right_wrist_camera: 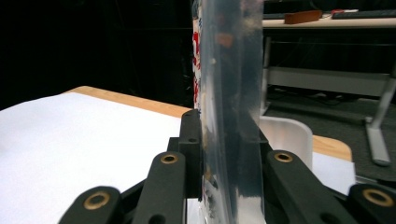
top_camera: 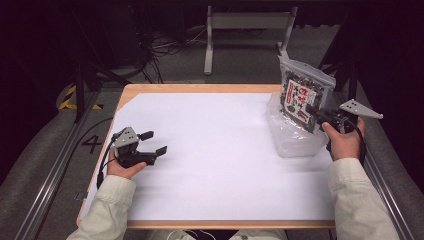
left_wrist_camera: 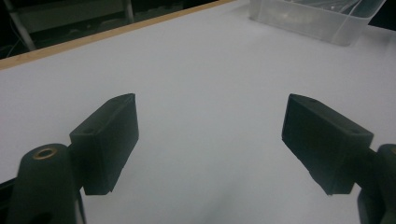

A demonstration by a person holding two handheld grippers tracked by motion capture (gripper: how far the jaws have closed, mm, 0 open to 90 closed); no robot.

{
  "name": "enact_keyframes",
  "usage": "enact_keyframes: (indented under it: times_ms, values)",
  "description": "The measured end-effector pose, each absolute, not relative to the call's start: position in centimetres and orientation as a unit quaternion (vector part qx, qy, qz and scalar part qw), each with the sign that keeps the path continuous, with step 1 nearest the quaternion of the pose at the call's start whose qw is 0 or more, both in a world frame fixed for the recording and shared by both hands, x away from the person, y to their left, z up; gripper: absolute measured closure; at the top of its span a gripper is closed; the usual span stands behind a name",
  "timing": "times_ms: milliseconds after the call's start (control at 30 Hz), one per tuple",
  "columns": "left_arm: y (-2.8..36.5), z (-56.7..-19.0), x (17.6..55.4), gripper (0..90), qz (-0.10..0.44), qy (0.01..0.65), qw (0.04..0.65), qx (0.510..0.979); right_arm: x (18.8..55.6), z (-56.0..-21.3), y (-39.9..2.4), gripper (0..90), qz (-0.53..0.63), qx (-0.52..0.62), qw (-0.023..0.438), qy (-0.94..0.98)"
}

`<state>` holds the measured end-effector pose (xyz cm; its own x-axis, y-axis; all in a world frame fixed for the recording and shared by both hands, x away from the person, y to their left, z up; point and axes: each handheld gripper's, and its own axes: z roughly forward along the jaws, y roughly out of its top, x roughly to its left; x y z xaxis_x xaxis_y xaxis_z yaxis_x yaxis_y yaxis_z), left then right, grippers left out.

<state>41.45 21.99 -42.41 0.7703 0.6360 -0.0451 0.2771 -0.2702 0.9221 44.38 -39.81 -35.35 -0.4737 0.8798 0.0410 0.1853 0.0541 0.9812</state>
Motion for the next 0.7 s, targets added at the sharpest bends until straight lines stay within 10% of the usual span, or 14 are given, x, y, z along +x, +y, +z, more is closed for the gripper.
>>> enact_keyframes:
  times_ms: [700]
  values:
    - [22.1, -42.3, 41.3, 20.0, 0.17, 0.295, 0.531, 0.776, 43.8, -36.0, -39.7, 75.3, 0.571, 0.412, 0.306, 0.641]
